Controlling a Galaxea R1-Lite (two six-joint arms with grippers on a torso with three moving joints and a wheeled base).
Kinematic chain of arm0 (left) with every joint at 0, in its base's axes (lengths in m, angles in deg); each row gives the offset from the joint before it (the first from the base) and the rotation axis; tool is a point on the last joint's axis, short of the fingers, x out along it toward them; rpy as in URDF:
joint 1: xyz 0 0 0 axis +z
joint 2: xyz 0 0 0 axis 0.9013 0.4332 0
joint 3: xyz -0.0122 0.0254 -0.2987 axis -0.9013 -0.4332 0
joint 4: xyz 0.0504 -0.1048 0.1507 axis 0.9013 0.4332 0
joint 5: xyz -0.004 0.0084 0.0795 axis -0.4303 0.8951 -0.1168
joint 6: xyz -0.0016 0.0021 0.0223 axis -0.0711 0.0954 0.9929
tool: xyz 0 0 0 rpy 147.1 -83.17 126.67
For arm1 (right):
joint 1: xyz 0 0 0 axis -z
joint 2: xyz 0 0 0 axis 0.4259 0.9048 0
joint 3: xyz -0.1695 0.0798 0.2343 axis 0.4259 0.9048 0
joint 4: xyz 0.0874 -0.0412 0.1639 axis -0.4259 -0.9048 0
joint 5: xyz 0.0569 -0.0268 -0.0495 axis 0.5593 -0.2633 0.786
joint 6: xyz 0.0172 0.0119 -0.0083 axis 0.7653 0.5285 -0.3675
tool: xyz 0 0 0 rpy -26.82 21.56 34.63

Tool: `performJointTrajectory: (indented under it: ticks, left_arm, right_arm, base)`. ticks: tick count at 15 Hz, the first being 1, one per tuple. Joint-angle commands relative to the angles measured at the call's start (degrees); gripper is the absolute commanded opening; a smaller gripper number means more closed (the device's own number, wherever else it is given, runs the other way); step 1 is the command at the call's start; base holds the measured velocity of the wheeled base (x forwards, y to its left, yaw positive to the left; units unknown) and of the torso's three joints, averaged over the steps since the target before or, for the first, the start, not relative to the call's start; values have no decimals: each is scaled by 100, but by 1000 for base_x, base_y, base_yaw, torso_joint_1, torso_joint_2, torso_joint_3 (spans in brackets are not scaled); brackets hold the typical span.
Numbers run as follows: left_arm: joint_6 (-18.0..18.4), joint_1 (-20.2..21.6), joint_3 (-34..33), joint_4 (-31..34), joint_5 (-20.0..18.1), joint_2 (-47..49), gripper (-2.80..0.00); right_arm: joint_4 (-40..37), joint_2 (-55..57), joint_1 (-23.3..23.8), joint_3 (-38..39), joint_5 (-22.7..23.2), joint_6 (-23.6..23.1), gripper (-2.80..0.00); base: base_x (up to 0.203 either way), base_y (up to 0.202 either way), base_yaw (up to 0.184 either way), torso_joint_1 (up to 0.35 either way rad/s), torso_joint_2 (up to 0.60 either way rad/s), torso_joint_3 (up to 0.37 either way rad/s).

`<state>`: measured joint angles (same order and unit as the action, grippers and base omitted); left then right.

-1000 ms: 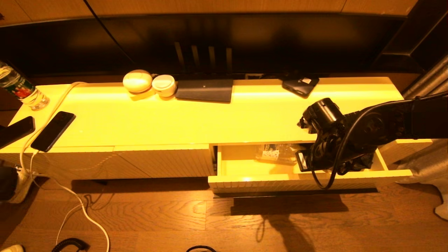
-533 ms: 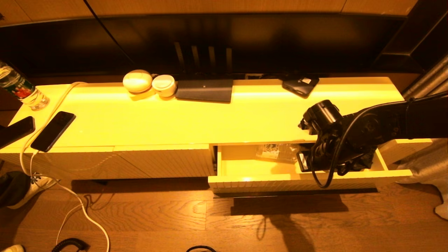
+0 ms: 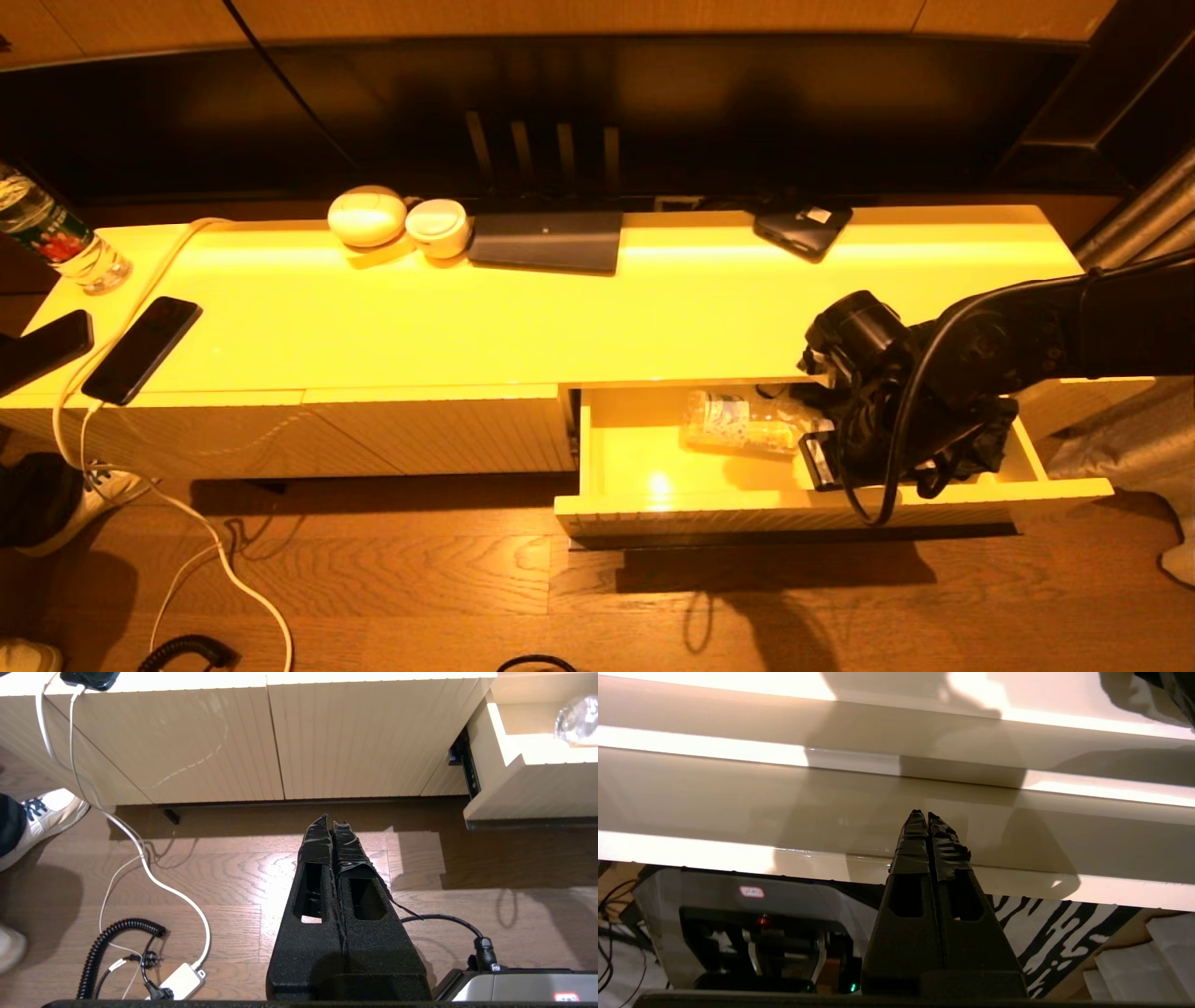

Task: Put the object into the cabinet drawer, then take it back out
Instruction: Open the drawer

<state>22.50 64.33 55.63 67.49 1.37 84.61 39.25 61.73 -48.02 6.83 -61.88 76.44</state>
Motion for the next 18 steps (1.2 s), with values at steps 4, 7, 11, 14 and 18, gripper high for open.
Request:
performJointTrajectory:
  ticks: [4,7,11,14,18]
  left_arm:
    - [0,0,-9,-2,1,0,-280]
    - [0,0,-9,-2,1,0,-280]
    - [0,0,-9,-2,1,0,-280]
    - [0,0,-9,-2,1,0,-280]
    - [0,0,-9,7,-7,0,-280]
  right_arm:
    - [-529,-130,-53,141,326,58,-280]
    - [-529,-191,-56,402,405,62,-280]
    - [-530,-215,-106,486,515,71,-280]
    - [-503,-212,-171,631,552,71,-280]
    - [-232,-297,-171,592,538,283,-280]
  base:
    - [0,0,0,0,0,0]
    - [0,0,0,0,0,0]
    - [0,0,0,0,0,0]
    - [0,0,0,0,0,0]
    - [0,0,0,0,0,0]
